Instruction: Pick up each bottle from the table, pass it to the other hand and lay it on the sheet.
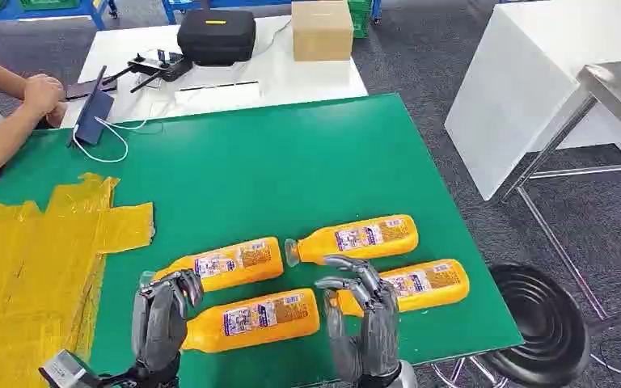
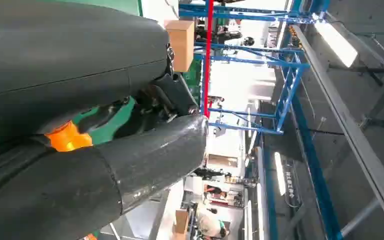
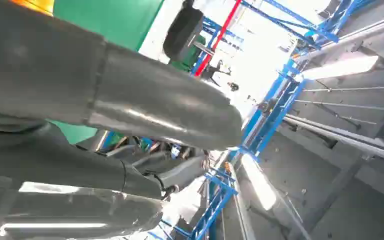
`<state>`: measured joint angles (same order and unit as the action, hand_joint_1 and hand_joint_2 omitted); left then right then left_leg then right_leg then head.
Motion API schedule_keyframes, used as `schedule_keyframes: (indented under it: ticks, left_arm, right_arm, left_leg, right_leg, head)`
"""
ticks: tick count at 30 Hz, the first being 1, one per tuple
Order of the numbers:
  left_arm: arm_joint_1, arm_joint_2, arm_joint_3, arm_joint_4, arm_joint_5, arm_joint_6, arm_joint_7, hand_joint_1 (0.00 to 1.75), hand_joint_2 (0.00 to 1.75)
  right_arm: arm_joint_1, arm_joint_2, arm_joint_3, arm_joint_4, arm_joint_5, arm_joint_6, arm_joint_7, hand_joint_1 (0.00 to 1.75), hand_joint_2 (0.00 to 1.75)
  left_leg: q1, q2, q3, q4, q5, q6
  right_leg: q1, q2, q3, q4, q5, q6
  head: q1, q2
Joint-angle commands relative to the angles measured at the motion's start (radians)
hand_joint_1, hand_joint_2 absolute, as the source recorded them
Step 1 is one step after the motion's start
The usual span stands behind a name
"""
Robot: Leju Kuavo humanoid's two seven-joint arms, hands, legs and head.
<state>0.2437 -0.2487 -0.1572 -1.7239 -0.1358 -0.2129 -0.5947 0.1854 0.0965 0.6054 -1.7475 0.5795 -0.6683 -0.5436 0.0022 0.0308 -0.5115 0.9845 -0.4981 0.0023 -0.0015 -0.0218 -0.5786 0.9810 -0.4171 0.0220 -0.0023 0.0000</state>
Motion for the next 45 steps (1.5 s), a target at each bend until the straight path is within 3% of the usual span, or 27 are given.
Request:
schedule_keyframes:
  ticks: [1, 3, 6, 7, 8, 13, 14, 15, 19, 24, 25, 28, 35, 45]
  left_arm:
    - [-0.218, 0.111, 0.148, 0.011, 0.024, 0.201, -0.042, 1.75, 0.0]
    - [-0.267, 0.096, 0.221, 0.007, 0.0, 0.113, -0.009, 1.75, 0.0]
    - [-0.24, 0.069, 0.227, -0.014, -0.008, 0.098, -0.009, 1.75, 0.0]
    - [-0.229, 0.064, 0.222, -0.018, -0.014, 0.103, -0.013, 0.23, 0.0]
    - [-0.216, 0.06, 0.215, -0.021, -0.025, 0.113, -0.018, 0.05, 0.0]
    - [-0.212, 0.058, 0.212, -0.022, -0.027, 0.116, -0.021, 0.05, 0.0]
    - [-0.208, 0.06, 0.209, -0.022, -0.041, 0.125, -0.021, 0.0, 0.0]
    - [-0.203, 0.058, 0.208, -0.025, -0.055, 0.139, -0.021, 0.0, 0.0]
    - [-0.193, 0.055, 0.197, -0.031, -0.089, 0.184, -0.024, 0.0, 0.0]
    - [-0.209, 0.069, 0.188, 0.004, -0.103, 0.203, -0.021, 0.0, 0.0]
    - [-0.212, 0.068, 0.189, 0.01, -0.105, 0.205, -0.019, 0.0, 0.0]
    - [-0.233, 0.073, 0.181, 0.041, -0.119, 0.207, -0.009, 0.0, 0.0]
    - [-0.256, 0.072, 0.163, 0.089, -0.116, 0.207, 0.009, 0.0, 0.0]
    - [-0.266, 0.068, 0.171, 0.132, -0.098, 0.208, 0.012, 0.0, 0.0]
  right_arm:
    - [-0.137, -0.156, -0.231, -0.021, -0.454, 0.335, -0.026, 1.75, 0.0]
    - [-0.136, -0.056, -0.41, -0.017, -0.427, 0.545, -0.037, 1.75, 0.0]
    - [-0.106, -0.003, -0.413, -0.026, -0.372, 0.576, -0.042, 1.75, 0.0]
    - [-0.097, 0.009, -0.409, -0.028, -0.356, 0.556, -0.044, 1.75, 0.0]
    - [-0.088, 0.014, -0.402, -0.029, -0.348, 0.543, -0.043, 1.75, 0.0]
    - [-0.085, 0.014, -0.399, -0.03, -0.346, 0.541, -0.044, 1.75, 0.0]
    - [-0.083, 0.011, -0.397, -0.032, -0.346, 0.539, -0.044, 1.59, 0.0]
    - [-0.079, 0.019, -0.405, -0.039, -0.343, 0.517, -0.05, 0.0, 0.0]
    - [-0.096, -0.006, -0.388, -0.019, -0.342, 0.525, -0.012, 0.0, 0.0]
    - [-0.149, -0.07, -0.306, 0.059, -0.222, 0.574, 0.104, 0.0, 0.0]
    - [-0.161, -0.077, -0.29, 0.075, -0.205, 0.588, 0.146, 0.0, 1.75]
    - [-0.251, -0.129, -0.163, 0.166, -0.128, 0.694, 0.259, 0.0, 1.75]
    - [-0.382, -0.161, 0.117, 0.294, -0.07, 0.753, 0.371, 0.0, 1.75]
    - [-0.444, -0.198, 0.231, 0.327, -0.074, 0.792, 0.429, 0.0, 1.75]
  left_leg:
    - [0.001, -0.002, 0.002, -0.001, 0.0, 0.0]
    - [0.001, -0.005, -0.002, 0.0, 0.003, 0.0]
    - [0.001, -0.006, -0.003, 0.002, 0.004, -0.001]
    - [0.0, -0.005, 0.0, 0.0, 0.004, 0.002]
    - [0.0, -0.005, -0.001, 0.0, 0.004, 0.002]
    - [0.0, -0.004, 0.003, 0.0, 0.003, 0.002]
    - [0.0, -0.004, 0.002, 0.0, 0.003, 0.003]
    - [0.001, -0.004, 0.003, 0.0, 0.003, 0.002]
    - [0.001, -0.004, 0.002, 0.0, 0.003, 0.003]
    - [0.0, -0.002, 0.001, -0.001, 0.004, 0.003]
    - [0.0, -0.002, 0.001, -0.001, 0.004, 0.003]
    - [0.0, 0.0, 0.002, -0.001, 0.004, 0.002]
    - [0.0, 0.0, 0.002, -0.001, 0.004, 0.002]
    - [0.0, -0.003, 0.002, -0.001, 0.004, 0.003]
  right_leg:
    - [0.0, 0.001, 0.002, -0.001, 0.0, 0.0]
    - [0.001, -0.002, 0.0, -0.001, 0.002, 0.0]
    - [0.001, -0.001, -0.001, 0.0, 0.003, 0.0]
    - [-0.001, -0.001, 0.001, 0.0, 0.003, 0.001]
    - [0.0, 0.0, 0.001, 0.0, 0.003, 0.001]
    - [0.0, 0.0, 0.003, -0.001, 0.001, 0.002]
    - [0.0, 0.0, 0.002, 0.0, 0.002, 0.002]
    - [0.001, 0.0, 0.003, -0.001, 0.002, 0.002]
    - [0.001, 0.002, 0.002, -0.001, 0.002, 0.002]
    - [0.0, 0.002, 0.002, -0.002, 0.003, 0.002]
    - [0.0, 0.002, 0.002, -0.002, 0.003, 0.002]
    - [0.0, 0.005, 0.002, -0.002, 0.004, 0.002]
    - [0.0, 0.005, 0.002, -0.002, 0.004, 0.002]
    - [0.0, 0.002, 0.002, -0.001, 0.003, 0.003]
  head:
    - [0.0, 0.0]
    - [0.0, 0.0]
    - [0.0, 0.0]
    - [0.0, 0.0]
    - [0.0, 0.0]
    - [0.0, 0.0]
    - [0.0, 0.0]
    - [0.0, 0.0]
    - [0.0, 0.0]
    - [0.0, 0.0]
    - [0.0, 0.0]
    - [0.0, 0.0]
    - [0.0, 0.0]
    - [0.0, 0.0]
